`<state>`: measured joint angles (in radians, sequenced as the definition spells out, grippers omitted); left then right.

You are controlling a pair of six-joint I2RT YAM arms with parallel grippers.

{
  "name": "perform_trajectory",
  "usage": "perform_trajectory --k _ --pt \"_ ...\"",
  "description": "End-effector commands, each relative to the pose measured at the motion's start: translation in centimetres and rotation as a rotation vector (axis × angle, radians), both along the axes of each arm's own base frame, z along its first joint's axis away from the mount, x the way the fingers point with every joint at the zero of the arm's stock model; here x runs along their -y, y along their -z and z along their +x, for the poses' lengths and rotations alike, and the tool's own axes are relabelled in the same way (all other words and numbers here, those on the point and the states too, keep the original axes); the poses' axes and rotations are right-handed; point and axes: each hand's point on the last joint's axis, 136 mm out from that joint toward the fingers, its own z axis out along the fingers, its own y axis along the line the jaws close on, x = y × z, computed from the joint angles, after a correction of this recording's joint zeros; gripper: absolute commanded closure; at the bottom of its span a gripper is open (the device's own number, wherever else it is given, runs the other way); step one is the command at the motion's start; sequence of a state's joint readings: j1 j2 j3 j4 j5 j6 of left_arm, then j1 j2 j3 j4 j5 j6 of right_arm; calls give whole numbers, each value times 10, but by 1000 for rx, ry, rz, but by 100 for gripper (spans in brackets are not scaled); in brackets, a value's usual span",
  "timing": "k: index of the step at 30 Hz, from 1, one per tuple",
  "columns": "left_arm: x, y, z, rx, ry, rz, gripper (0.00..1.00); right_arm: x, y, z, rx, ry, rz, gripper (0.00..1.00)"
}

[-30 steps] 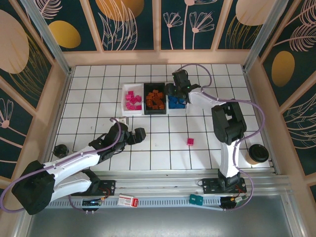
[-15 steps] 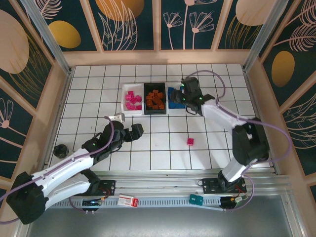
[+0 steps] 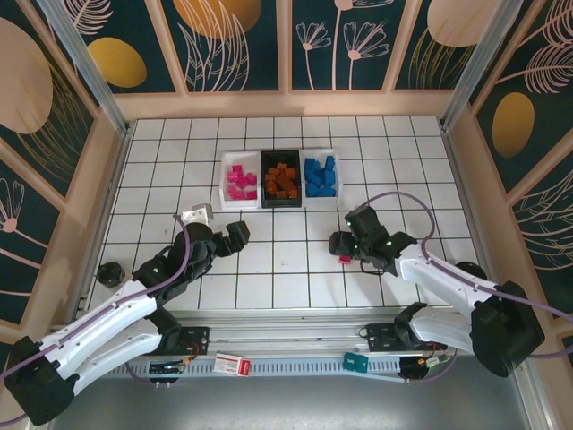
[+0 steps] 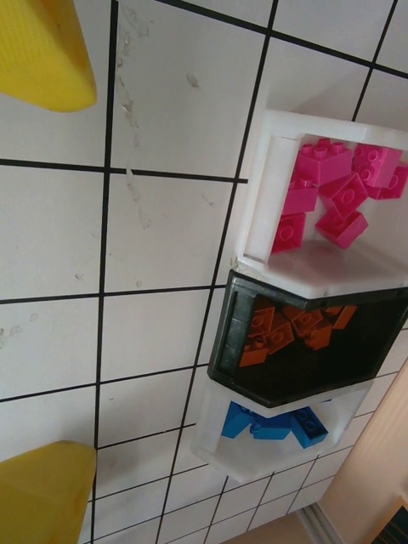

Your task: Sort the legos into containers by color

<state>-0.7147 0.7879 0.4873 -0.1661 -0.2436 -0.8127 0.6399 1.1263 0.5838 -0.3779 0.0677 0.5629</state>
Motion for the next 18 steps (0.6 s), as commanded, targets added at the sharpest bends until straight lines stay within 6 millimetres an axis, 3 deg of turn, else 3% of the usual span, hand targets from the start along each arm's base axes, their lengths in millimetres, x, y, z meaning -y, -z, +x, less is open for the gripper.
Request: perform_trajectory --k 1,7,11,15,18 --pt "-3 4 -1 -4 -5 18 1 10 22 -11 -59 48 -56 33" --pt "-4 7 -3 -13 -7 21 1 4 45 -11 -93 24 -110 39" --pt "-6 11 -5 -21 -8 29 1 1 52 -11 -98 -4 -156 53" --pt "-6 11 -5 -18 -8 34 1 -9 38 -5 -51 -46 -159 72" --pt "-8 8 -4 -7 -16 39 1 -30 10 4 29 -107 -115 79"
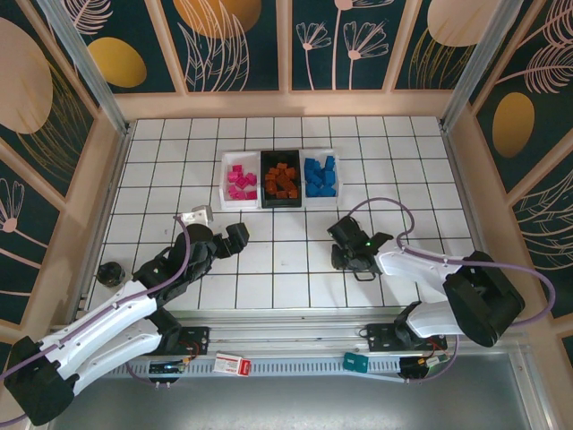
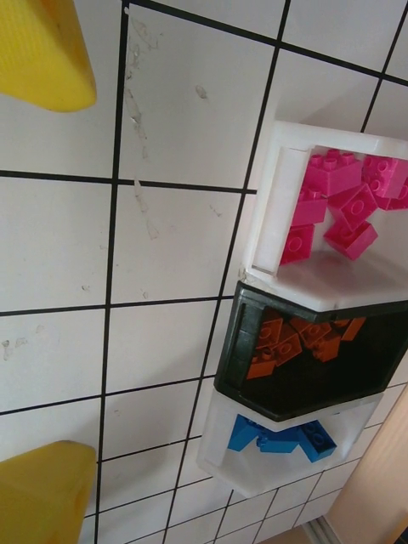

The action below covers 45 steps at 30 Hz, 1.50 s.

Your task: Sort the legos into containers by color

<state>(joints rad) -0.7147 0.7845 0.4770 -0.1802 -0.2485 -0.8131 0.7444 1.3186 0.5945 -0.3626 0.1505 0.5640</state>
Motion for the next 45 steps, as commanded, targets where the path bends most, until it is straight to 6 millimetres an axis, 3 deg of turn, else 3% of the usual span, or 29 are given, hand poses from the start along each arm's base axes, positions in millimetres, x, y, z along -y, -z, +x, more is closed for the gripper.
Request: perform_trajectory --k 1,6,9,15,19,21,25,28,30,32,34,38,42,45 --pt "-6 0 -1 11 -14 27 1 -33 -47 21 140 -79 78 80" --pt "-16 -12 -1 35 -51 44 1 -103 -125 41 268 -251 260 80" --pt "-25 -22 -3 58 -82 47 1 -143 -156 66 336 -324 322 78" --pt "-43 -37 -7 92 -146 52 1 -228 -170 129 405 -424 399 78" --pt "-48 -42 -8 100 -162 56 1 -271 -154 179 407 -425 373 78" --pt "-47 -41 -7 95 -162 59 1 -281 -140 204 401 -388 350 78" --pt "-46 -35 -6 74 -163 69 1 -286 -110 246 373 -283 264 78" --pt "-45 -31 -6 62 -162 80 1 -288 -100 259 377 -242 214 74" --pt "-45 -31 -5 61 -163 83 1 -288 -94 264 371 -228 197 64" --pt "-45 -31 -4 64 -169 84 1 -290 -97 265 379 -231 199 47" --pt "-44 -33 -2 72 -168 87 1 -289 -110 264 409 -236 205 39" --pt "-39 -37 6 89 -163 98 1 -277 -154 254 510 -225 239 35" --pt "-39 -37 19 95 -194 161 1 -246 -203 227 625 -193 334 34" --pt "-33 -39 32 106 -203 209 1 -215 -226 201 704 -169 386 32"
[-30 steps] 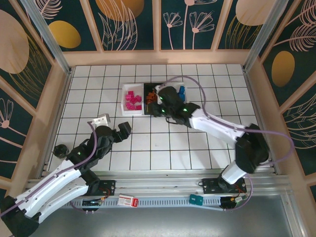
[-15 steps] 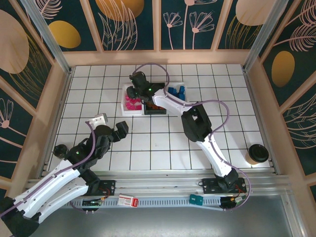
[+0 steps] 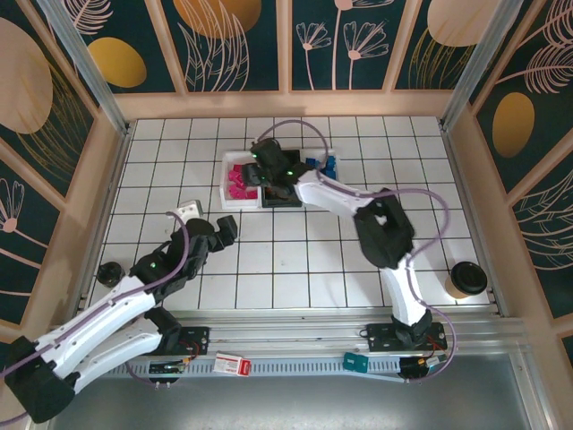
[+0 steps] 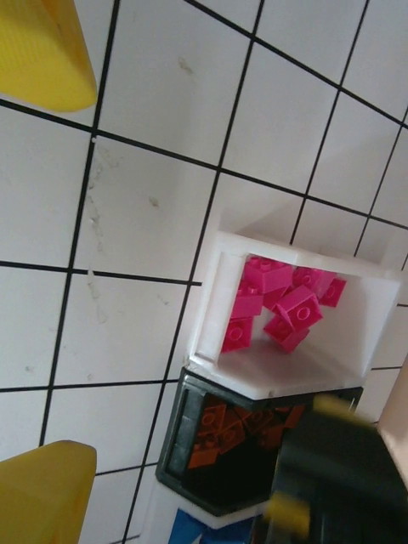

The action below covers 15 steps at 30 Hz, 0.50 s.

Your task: Sort the legos into containers by color

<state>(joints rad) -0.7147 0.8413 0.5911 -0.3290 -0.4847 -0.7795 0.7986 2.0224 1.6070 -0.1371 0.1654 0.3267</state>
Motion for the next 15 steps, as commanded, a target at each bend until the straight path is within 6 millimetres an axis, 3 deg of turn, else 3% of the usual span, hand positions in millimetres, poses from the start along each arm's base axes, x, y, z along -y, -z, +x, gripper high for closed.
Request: perform_trajectory --k 1,4,9,15 --pt "5 -26 22 86 -26 42 1 25 -95 -15 236 46 209 31" --pt "5 -35 42 142 -72 123 1 64 -101 -36 294 109 241 24" --pt "6 -37 80 249 -74 232 2 127 -86 -59 345 199 229 17" --pt "-47 -36 121 278 -262 323 2 188 -71 -75 354 303 204 7"
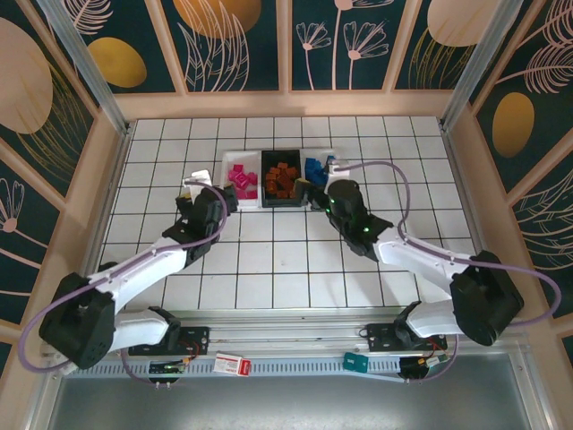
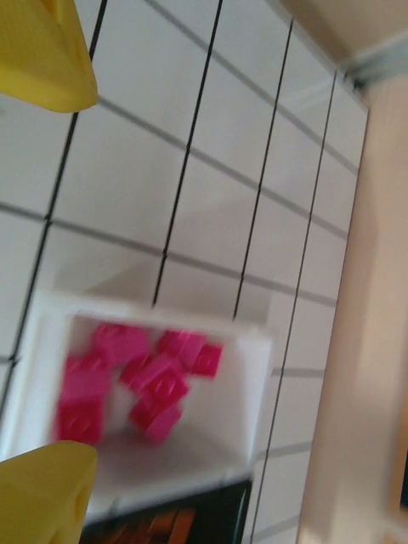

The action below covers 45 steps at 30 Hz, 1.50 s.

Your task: Sort the legos into containers by color

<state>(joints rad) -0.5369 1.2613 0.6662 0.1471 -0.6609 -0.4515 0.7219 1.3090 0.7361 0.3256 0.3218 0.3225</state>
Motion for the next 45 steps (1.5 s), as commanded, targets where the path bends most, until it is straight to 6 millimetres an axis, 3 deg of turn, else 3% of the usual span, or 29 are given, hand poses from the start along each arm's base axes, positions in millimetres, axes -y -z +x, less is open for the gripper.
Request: perform_trajectory --k 1,5,8,10,16,24,27,28,30,31,33,36,40,45 --pt "-30 -37 23 164 -117 48 1 37 -22 2 79 112 50 6" --pt "-72 -48 33 245 -166 68 2 84 -14 2 66 241 47 1" --pt "-115 -38 35 229 -235 84 1 109 -11 -1 75 312 54 1" --pt "-132 -25 33 210 -249 108 2 127 -11 0 86 354 63 1" --pt "-137 29 26 144 -223 219 2 146 -6 3 81 405 75 1" --pt "-127 30 23 250 -119 154 1 160 -6 6 139 369 40 1" --pt "-115 33 9 312 9 111 2 164 -4 6 159 341 2 1" --pt "-108 24 0 398 53 133 1 168 -2 7 161 346 -5 1" --pt "-118 34 7 309 -11 116 1 175 0 8 179 347 -23 1" --pt "-127 30 10 331 -69 109 1 181 0 9 195 360 -29 1" --pt "-134 33 5 323 -115 106 1 193 4 8 228 385 -45 1" --pt "-135 32 5 322 -120 104 1 212 8 6 288 429 -119 1" --pt "-136 32 5 326 -122 106 1 235 32 15 240 507 -239 1" --pt "-136 32 5 326 -121 106 1 242 55 23 274 475 -233 1"
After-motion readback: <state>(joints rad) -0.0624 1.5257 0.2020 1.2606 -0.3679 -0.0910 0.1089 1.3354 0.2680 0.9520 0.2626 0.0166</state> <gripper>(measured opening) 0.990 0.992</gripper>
